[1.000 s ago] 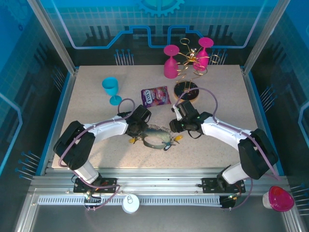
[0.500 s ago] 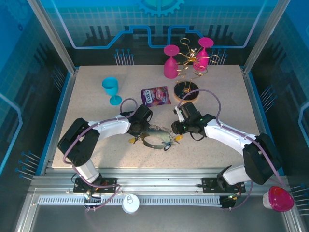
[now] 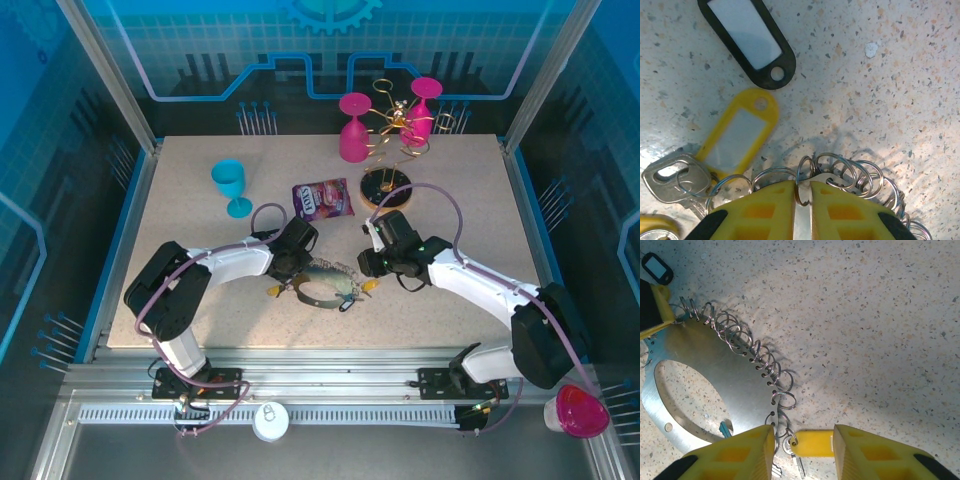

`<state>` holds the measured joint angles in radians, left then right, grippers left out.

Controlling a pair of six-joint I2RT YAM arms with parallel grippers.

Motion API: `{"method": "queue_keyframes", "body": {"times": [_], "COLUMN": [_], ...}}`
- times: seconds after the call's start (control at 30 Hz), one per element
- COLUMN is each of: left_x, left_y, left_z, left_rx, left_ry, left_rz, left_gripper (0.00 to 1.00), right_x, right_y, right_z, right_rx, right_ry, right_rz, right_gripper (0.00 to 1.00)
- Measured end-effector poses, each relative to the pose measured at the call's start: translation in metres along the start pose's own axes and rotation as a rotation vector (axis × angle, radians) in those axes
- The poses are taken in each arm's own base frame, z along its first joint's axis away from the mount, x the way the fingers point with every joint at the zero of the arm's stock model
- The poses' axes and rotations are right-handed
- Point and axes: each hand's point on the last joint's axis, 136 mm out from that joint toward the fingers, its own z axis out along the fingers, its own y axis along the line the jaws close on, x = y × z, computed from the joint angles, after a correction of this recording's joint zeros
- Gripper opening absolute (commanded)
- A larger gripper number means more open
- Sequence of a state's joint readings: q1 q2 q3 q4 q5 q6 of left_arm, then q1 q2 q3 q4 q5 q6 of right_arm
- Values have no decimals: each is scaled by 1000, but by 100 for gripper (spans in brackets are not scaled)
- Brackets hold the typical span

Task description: Put the keys on the keyring

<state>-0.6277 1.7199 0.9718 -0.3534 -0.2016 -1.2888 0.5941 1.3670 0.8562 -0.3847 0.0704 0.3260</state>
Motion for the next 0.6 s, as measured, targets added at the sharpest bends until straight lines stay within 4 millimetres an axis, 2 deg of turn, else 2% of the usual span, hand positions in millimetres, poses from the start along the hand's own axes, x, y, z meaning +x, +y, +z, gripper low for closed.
{"method": "queue_keyframes", "body": {"times": [0.6], "left_x": [1], "left_y": [0], "left_z": [4], "left_rx": [-7], "left_ry": [1], "left_rz": [2], "left_gripper": [13], "right_x": [2], "right_y": [-1], "right_z": [-4], "right_rx": [1], "right_ry": [-2], "right_rz": [0], "right_gripper": [36]}}
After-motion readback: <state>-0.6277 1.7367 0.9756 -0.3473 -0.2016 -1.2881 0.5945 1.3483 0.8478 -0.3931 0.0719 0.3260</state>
